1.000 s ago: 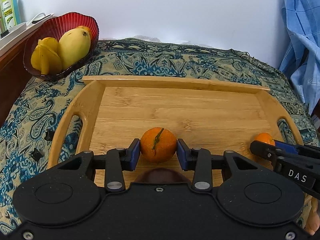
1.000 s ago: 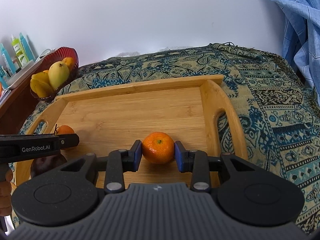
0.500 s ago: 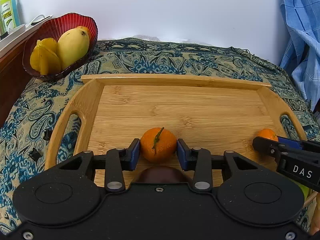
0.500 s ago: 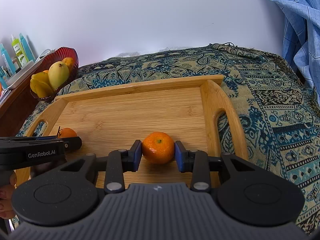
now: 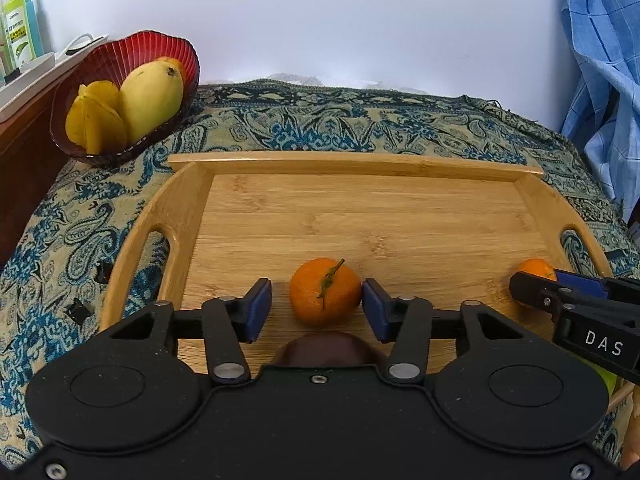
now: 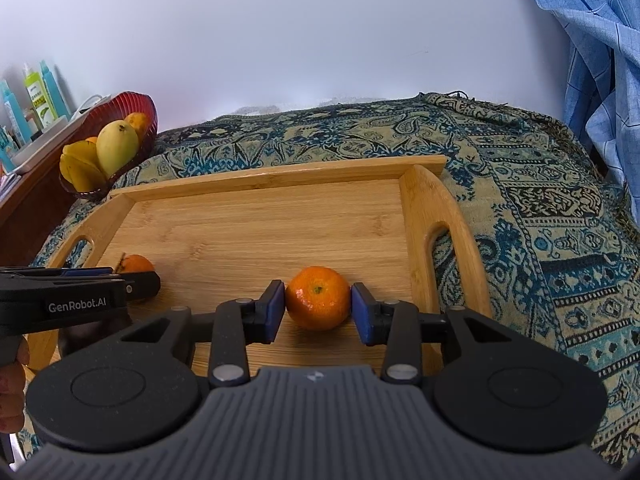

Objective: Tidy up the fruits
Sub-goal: 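Open the left tool to release the mandarin on the tray and withdraw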

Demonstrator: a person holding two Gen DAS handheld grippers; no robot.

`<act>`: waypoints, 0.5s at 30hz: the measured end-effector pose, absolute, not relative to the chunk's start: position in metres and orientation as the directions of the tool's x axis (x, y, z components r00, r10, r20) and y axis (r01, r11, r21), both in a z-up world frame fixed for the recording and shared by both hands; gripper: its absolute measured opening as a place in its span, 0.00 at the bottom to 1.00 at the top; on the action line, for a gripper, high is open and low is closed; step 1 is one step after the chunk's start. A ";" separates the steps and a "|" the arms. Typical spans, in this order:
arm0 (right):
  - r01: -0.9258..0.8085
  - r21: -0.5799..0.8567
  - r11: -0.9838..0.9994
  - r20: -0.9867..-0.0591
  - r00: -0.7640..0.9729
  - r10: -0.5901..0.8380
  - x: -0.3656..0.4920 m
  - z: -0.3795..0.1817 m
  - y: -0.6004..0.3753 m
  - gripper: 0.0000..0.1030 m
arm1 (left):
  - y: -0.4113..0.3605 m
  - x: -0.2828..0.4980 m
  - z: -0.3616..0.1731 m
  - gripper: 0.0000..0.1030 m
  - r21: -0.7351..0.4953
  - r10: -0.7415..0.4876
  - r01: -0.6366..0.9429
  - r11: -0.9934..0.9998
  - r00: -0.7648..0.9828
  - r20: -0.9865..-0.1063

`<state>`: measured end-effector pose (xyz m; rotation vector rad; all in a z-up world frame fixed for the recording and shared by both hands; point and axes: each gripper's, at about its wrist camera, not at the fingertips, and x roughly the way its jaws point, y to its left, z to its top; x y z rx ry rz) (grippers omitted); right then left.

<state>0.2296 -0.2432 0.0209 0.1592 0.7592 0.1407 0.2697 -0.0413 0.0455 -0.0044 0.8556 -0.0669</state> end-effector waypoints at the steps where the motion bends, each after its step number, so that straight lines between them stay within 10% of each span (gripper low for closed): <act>1: -0.072 0.194 0.978 -0.668 0.721 0.185 0.229 0.022 -0.243 0.58 | -0.041 0.269 0.047 0.52 -0.030 -0.059 0.055 0.998 0.656 -0.753; 15: -0.094 0.186 0.978 -0.594 0.782 0.188 0.201 0.041 -0.245 0.73 | -0.030 0.223 0.076 0.84 -0.050 -0.095 0.083 0.995 0.722 -0.686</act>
